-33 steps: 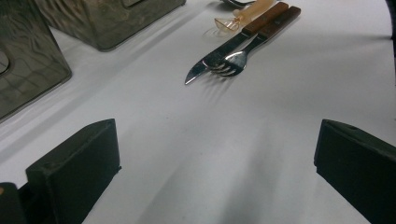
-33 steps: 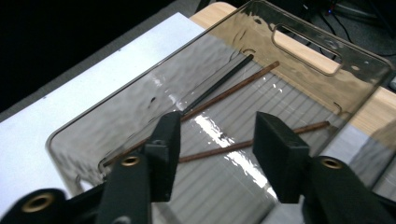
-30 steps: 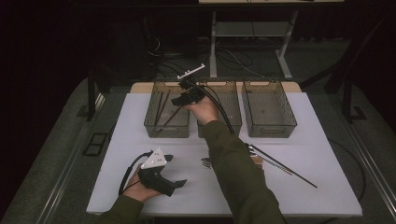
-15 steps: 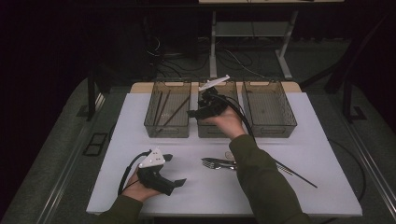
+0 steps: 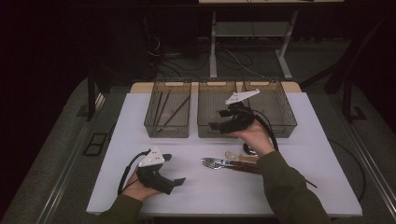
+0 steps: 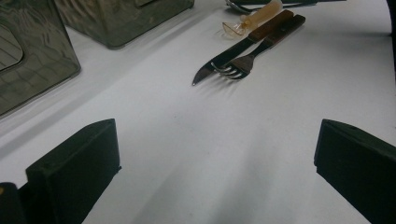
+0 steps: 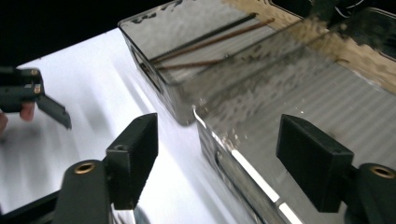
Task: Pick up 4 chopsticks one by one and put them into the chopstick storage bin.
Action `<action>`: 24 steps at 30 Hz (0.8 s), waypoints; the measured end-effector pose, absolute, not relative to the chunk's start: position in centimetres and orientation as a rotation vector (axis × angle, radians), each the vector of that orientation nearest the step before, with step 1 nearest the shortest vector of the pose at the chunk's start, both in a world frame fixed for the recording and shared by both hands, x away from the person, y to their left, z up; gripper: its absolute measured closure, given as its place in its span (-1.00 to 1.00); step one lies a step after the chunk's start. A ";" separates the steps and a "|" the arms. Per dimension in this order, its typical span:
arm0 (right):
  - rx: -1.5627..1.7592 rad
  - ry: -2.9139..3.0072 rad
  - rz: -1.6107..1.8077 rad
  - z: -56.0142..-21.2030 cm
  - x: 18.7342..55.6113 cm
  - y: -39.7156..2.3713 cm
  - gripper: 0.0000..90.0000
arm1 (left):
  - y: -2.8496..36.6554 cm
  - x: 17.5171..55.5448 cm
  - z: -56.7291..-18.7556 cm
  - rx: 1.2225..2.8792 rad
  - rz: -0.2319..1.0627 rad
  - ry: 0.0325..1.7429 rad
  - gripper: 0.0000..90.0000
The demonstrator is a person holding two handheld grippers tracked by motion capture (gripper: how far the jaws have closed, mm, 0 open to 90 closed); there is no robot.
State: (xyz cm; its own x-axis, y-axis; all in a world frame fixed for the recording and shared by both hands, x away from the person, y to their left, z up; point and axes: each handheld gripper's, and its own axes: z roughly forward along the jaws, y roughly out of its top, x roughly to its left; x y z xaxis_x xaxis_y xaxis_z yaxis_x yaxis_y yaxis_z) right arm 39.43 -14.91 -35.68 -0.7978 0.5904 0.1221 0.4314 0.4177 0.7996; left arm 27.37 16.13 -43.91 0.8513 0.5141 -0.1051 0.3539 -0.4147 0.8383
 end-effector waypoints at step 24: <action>1.044 2.492 1.247 -38.8 33.4 -26.1 -0.17 | 16.1 27.2 -43.9 2.060 0.219 0.629 -1.00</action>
